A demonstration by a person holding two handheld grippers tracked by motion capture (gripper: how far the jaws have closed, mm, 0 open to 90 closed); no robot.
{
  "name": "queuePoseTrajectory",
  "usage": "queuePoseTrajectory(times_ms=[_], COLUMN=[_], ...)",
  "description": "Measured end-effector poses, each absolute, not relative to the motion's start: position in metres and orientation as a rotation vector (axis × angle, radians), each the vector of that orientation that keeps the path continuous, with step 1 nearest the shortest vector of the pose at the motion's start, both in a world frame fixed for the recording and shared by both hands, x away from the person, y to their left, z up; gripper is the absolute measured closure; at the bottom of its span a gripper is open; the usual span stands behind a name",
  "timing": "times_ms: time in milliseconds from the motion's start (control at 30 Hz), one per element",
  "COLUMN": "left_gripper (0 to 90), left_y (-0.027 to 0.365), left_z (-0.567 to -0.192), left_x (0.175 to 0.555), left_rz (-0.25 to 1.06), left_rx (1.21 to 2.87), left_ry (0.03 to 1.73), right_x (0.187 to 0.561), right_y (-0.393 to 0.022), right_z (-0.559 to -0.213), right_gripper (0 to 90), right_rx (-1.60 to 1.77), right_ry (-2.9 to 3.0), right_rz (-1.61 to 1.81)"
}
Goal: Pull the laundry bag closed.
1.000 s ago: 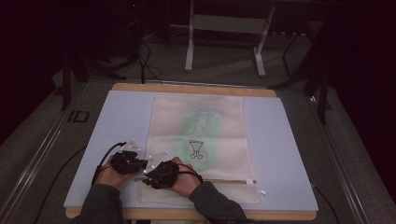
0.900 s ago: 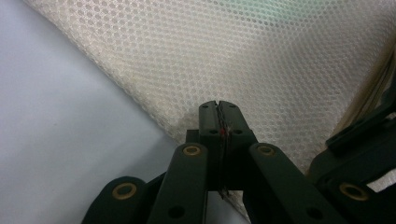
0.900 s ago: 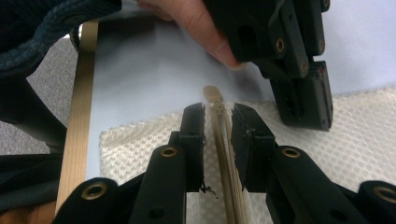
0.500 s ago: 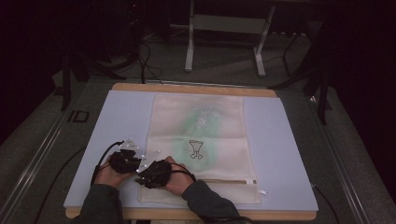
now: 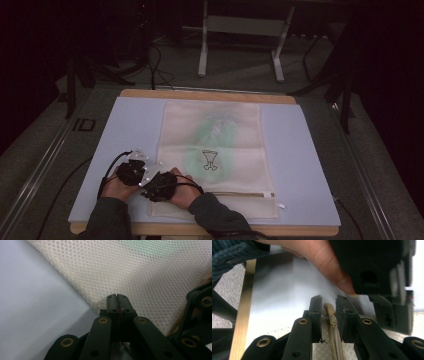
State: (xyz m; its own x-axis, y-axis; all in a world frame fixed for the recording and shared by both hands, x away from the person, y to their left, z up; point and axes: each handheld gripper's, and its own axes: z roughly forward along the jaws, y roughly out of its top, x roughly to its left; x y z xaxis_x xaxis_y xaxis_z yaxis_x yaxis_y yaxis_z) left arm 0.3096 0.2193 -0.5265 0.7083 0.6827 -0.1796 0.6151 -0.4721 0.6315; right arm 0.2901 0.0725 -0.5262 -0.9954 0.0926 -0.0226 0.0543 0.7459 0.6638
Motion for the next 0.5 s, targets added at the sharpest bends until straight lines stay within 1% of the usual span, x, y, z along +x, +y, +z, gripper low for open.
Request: queuePoseTrajectory(times_ms=[267,500], left_gripper=[89.0,89.1], left_y=[0.2195,0.219], left_z=[-0.527,-0.527], left_x=[0.3098,0.3099], left_rz=[0.124,0.117], left_rx=[2.219,2.219], left_ry=[0.984,0.99], right_x=[0.2899,0.289], right_y=[0.0792,0.074], right_z=[-0.5292,-0.5261], right_gripper=[81.1,81.2], right_rx=[0.127,0.125], right_ry=[2.873,2.846], right_rz=[1.057,1.1])
